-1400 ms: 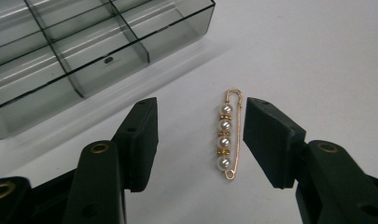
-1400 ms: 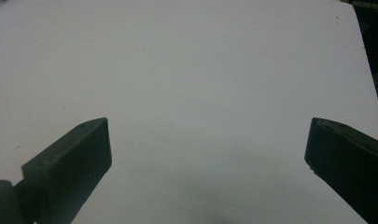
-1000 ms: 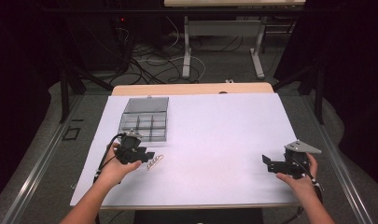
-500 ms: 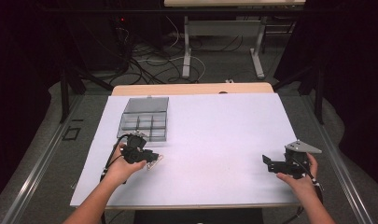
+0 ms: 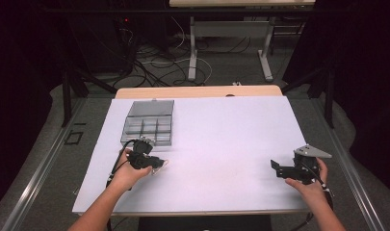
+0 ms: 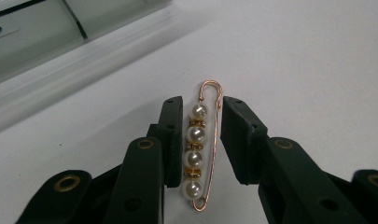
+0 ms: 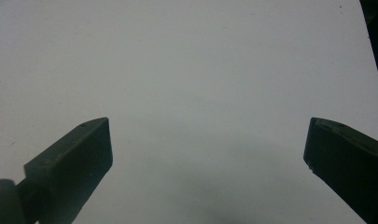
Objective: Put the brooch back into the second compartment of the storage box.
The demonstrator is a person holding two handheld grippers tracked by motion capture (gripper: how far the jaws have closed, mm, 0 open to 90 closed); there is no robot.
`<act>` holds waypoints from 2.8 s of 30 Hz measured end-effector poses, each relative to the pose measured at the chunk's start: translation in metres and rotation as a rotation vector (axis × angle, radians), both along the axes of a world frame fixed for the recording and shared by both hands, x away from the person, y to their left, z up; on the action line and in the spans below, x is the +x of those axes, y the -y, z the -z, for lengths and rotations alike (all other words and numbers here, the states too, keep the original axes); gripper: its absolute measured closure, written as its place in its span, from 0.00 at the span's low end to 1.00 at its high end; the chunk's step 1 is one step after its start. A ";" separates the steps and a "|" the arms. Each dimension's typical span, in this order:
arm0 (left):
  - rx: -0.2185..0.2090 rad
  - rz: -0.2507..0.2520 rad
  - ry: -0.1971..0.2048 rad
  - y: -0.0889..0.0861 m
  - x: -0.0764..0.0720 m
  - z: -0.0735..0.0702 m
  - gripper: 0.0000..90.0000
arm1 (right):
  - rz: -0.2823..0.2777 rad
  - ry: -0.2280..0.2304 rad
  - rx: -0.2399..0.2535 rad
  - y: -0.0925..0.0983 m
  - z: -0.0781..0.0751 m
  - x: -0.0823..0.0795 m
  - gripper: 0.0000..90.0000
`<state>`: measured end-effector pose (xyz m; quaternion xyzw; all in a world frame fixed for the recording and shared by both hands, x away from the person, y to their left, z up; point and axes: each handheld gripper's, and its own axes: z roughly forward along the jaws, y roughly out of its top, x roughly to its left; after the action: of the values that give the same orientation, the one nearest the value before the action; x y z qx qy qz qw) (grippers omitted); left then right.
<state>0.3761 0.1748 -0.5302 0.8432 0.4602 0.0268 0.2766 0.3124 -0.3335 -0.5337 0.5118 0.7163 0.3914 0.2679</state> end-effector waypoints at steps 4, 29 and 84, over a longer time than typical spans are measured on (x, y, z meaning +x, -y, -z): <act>0.003 0.003 0.006 0.001 0.001 0.002 0.78 | 0.004 -0.001 0.004 -0.001 0.000 0.000 0.01; 0.035 0.030 0.008 0.004 0.001 0.008 0.87 | 0.001 -0.013 -0.001 0.000 0.002 0.001 0.01; -0.092 0.017 0.140 -0.005 -0.012 -0.002 0.89 | -0.006 -0.020 -0.006 0.002 0.003 0.002 0.01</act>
<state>0.3641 0.1799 -0.5285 0.8296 0.4332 0.0619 0.3467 0.3143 -0.3355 -0.5368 0.5128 0.7217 0.3848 0.2612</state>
